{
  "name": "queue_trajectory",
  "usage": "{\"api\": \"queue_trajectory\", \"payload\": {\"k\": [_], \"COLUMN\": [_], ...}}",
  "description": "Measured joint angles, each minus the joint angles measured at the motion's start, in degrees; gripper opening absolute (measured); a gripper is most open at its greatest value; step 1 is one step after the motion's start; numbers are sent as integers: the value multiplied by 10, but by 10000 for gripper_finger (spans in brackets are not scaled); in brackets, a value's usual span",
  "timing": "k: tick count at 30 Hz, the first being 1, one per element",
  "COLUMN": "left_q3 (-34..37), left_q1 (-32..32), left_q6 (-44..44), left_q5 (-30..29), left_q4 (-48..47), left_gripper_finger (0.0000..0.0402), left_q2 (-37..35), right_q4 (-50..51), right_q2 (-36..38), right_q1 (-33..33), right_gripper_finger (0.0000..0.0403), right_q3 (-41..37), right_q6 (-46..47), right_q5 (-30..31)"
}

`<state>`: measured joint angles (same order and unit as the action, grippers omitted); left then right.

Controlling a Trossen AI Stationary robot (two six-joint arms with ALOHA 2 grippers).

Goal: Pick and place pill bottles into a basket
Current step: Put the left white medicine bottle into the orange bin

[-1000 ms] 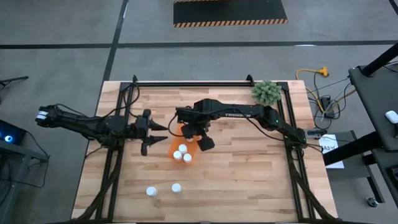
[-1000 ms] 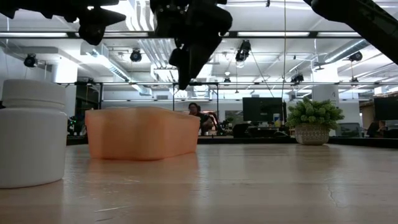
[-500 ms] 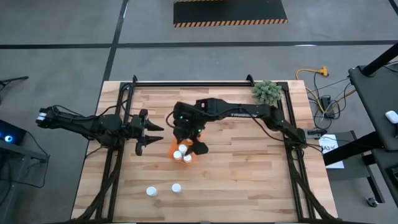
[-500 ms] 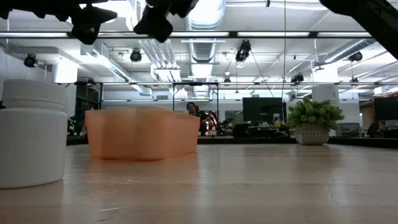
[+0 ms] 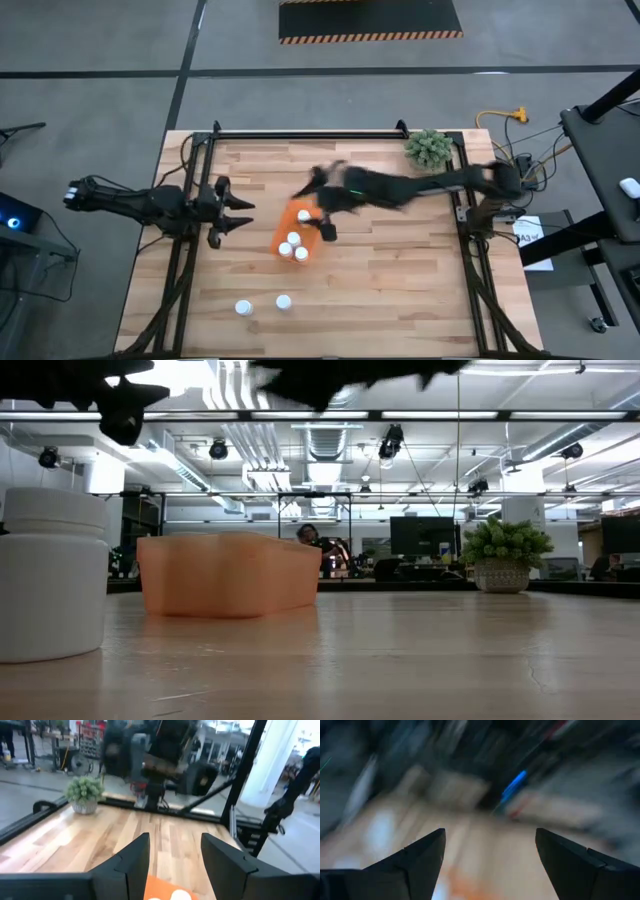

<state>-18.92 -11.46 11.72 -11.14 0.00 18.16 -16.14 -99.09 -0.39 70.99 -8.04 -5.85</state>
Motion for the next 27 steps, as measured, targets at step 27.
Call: {"api": "queue_trajectory", "payload": {"k": [27], "left_q3": [-2], "left_q1": [1], "left_q6": [-128], "left_q5": [-63], "left_q4": [-5], "left_gripper_finger": [160], "left_q2": [-8], "right_q4": [-450], "right_q2": [176], "right_q1": [32], "right_gripper_finger": [297], "right_q3": [-362], "right_q6": [82], "right_q5": [171]}}
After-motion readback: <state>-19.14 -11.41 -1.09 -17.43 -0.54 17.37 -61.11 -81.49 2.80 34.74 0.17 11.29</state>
